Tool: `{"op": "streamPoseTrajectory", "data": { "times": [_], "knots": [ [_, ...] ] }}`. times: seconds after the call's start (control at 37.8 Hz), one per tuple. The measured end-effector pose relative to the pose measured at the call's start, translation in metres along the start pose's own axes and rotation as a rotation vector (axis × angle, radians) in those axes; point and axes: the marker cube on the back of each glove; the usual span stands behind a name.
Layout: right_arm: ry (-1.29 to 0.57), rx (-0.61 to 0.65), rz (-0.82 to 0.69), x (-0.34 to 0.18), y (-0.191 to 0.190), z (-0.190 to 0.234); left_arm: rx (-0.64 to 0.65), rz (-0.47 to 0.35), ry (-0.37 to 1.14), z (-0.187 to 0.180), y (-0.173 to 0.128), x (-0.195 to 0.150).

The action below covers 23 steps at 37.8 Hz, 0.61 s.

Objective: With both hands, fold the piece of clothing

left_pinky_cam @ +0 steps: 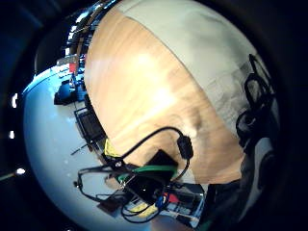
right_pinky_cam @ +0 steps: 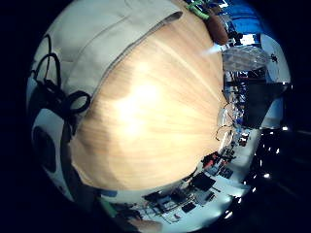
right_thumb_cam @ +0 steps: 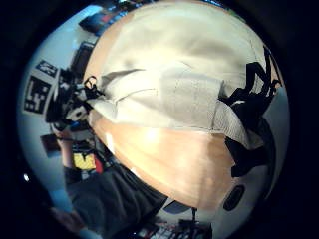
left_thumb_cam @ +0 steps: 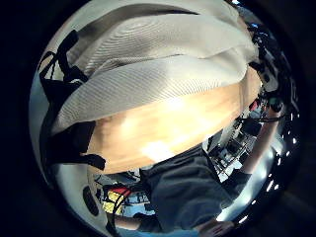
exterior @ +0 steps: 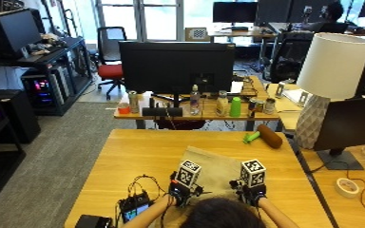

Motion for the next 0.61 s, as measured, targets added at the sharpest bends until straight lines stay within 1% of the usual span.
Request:
{"op": "streamPoseTrajectory", "data": {
  "times": [0.13, 0.26, 0.34, 0.45, 0.61],
  "knots": [
    [0.007, -0.001, -0.046, -0.008, 0.006, -0.018, -0.027, 0.021, -0.014, -0.010, 0.015, 0.000],
    [-0.001, -0.003, -0.055, -0.014, 0.016, -0.049, -0.043, 0.029, 0.005, -0.034, 0.035, -0.006],
    [-0.018, 0.004, -0.059, -0.016, 0.020, -0.067, -0.029, 0.013, 0.015, -0.052, 0.043, -0.013],
    [-0.032, -0.002, -0.058, -0.008, 0.014, -0.088, 0.003, 0.001, 0.049, -0.084, 0.053, -0.024],
    [-0.046, -0.015, -0.053, -0.007, 0.015, -0.122, 0.008, 0.006, 0.080, -0.119, 0.062, -0.037]
  ]
}}
